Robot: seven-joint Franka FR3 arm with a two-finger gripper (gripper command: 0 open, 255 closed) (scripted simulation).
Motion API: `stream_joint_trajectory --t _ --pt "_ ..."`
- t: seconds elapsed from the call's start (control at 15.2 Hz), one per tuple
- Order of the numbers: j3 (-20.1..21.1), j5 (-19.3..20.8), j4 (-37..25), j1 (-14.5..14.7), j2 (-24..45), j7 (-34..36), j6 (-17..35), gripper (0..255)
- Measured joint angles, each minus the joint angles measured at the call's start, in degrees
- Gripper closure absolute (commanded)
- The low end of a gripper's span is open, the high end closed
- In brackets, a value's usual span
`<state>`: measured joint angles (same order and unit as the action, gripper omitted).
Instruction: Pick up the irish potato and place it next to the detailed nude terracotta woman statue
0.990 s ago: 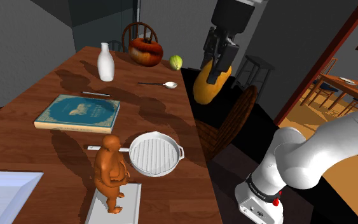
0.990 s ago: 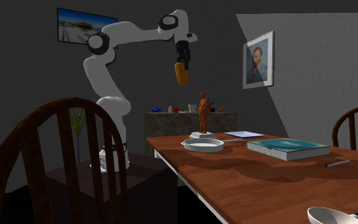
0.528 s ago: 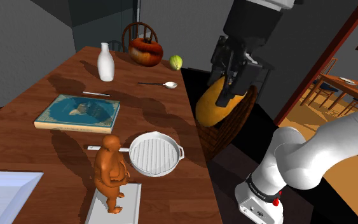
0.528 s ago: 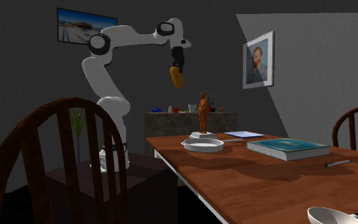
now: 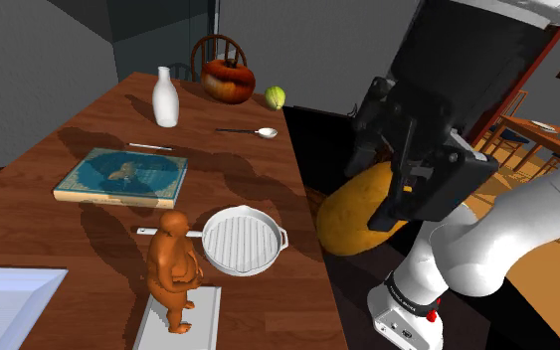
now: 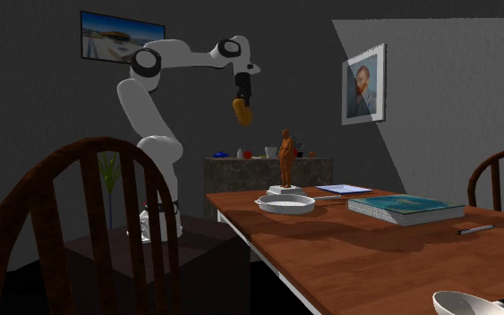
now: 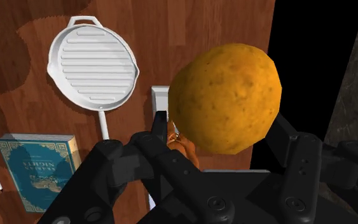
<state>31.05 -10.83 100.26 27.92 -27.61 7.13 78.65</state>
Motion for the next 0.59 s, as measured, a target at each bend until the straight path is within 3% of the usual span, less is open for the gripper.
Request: stream_joint_trajectory --t 0.33,0.59 --pt "6.69 -0.59 -3.69 0.36 3.09 7.47 0.17 255" --pt "7.17 -1.15 -0.4 0.71 2.29 7.73 2.82 255"
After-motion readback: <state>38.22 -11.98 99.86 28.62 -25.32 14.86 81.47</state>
